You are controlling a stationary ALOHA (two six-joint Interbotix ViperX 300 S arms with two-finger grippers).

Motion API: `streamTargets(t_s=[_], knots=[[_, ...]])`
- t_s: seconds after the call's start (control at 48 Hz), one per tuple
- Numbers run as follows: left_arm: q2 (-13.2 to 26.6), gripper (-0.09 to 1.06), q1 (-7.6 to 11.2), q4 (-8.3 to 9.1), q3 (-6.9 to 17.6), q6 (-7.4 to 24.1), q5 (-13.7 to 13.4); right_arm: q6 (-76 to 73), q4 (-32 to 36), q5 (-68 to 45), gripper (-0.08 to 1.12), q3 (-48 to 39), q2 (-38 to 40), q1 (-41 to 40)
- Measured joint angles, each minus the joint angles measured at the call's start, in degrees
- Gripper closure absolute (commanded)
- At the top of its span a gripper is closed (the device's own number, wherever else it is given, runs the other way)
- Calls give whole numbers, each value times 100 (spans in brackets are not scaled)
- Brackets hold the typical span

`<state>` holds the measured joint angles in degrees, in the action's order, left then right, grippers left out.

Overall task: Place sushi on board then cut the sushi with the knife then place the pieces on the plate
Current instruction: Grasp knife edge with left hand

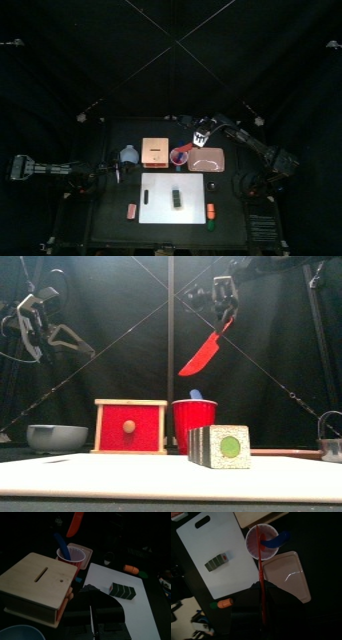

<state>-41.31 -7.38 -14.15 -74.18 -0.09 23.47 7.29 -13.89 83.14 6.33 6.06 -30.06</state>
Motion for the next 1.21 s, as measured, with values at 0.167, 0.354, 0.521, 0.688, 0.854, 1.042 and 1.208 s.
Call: streamTargets(t_s=[0.167,0.354,0.521,0.688,0.854,1.042,1.208], knots=[[-105,98,44,79,26,9,9,-88,475,-1011,72,-817,773,721],[-105,98,255,185,70,18,0,-703,782,-2602,72,-2145,1670,1318],[-114,97,352,404,114,26,26,-879,958,-4263,72,-3357,2382,1687],[-105,95,378,624,246,26,44,-870,967,-5950,72,-4641,2988,2039],[-44,81,439,1046,387,26,44,-870,1055,-6943,72,-5511,3120,2162],[176,45,677,1406,598,0,26,-870,1204,-7418,72,-5985,2944,2250],[536,4,905,1318,914,0,-141,-879,1230,-7893,72,-6144,2681,2514]])
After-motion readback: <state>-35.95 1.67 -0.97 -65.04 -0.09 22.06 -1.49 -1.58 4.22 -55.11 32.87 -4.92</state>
